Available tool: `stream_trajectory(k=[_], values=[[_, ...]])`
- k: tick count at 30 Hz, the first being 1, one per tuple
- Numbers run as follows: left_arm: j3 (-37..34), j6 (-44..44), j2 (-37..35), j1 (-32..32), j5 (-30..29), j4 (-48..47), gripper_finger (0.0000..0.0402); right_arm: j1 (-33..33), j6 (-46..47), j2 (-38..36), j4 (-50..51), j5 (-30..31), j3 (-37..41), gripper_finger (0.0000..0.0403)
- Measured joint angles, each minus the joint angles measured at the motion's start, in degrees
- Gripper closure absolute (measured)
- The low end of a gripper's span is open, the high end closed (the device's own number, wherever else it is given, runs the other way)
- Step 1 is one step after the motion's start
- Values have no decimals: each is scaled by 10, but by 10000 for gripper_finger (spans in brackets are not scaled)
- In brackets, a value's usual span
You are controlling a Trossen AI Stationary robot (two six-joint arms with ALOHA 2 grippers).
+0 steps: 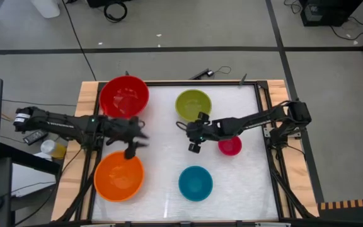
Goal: Nest bowls inside each other
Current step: Stack the orange bowl into the red bowl
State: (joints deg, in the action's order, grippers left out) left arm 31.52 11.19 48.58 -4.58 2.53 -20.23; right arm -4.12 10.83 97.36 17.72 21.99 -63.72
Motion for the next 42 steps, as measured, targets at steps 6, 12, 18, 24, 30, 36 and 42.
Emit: stream_trajectory(k=[6,12,18,24,30,36,42], values=[[84,50,2,-81,-2,-277,233,-9,1,0,-13,24,0,249],[117,105,2,-129,-13,-334,233,-12,14,0,-21,19,0,249],[108,115,13,-143,-14,-339,233,-26,27,0,-21,-3,0,249],[94,117,36,-142,-57,-346,233,-37,32,0,-31,-11,1,249],[58,131,77,-142,-33,-347,233,-38,32,0,-38,-11,1,249],[56,142,116,-142,-60,-336,287,-38,39,0,-51,-11,1,249],[67,183,139,-140,-64,-278,386,-40,109,5,-131,-25,1,249]])
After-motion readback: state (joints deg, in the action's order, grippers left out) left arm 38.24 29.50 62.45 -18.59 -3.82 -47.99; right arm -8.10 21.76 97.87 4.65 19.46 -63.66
